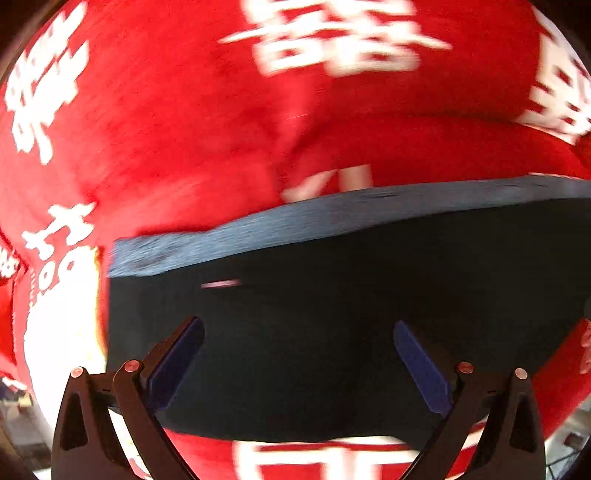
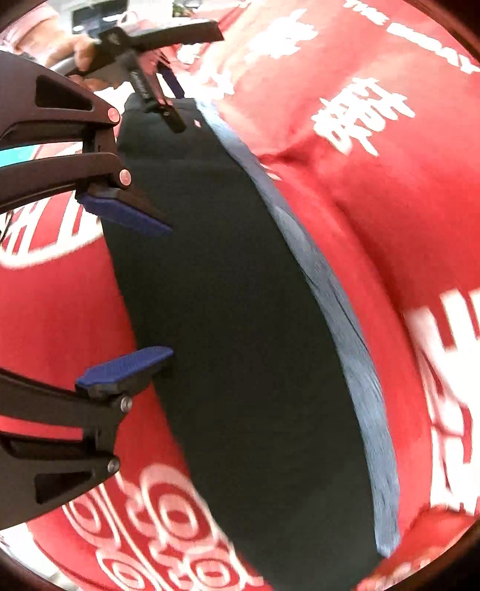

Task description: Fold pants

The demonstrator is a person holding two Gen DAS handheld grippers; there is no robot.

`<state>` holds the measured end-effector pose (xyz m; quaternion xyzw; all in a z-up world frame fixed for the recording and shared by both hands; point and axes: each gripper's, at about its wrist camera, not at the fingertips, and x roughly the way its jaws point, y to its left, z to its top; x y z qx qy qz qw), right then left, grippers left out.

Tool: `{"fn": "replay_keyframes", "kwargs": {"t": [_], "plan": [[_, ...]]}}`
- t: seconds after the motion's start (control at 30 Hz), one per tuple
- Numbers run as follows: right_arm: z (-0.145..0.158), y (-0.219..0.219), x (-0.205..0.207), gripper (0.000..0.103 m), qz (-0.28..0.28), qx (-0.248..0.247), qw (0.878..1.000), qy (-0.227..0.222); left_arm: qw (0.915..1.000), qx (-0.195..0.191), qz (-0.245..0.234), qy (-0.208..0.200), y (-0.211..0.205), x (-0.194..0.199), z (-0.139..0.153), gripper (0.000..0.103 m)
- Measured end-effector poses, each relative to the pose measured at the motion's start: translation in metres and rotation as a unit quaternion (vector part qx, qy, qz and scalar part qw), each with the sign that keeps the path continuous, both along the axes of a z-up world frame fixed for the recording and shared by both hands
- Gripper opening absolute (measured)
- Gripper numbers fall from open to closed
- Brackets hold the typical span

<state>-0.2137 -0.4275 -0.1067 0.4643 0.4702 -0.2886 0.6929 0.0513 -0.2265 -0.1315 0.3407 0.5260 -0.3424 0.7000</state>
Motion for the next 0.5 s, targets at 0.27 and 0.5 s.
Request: {"fn": "replay_keyframes", "kwargs": {"t": [0.27, 0.5], "plan": [[0.008, -0.118, -0.067, 0.051, -0.051, -0.078, 0.993, 0.076, 0.9990, -0.038, -0.019, 0.015, -0.112, -0.097, -0.003, 0.103], [-0.029, -0.187, -0.112, 0.051, -0.047, -0.094, 0.988, 0.118, 0.9987, -0.013, 0.042, 0.027, -0.129, -0.113, -0.045, 0.103]]}}
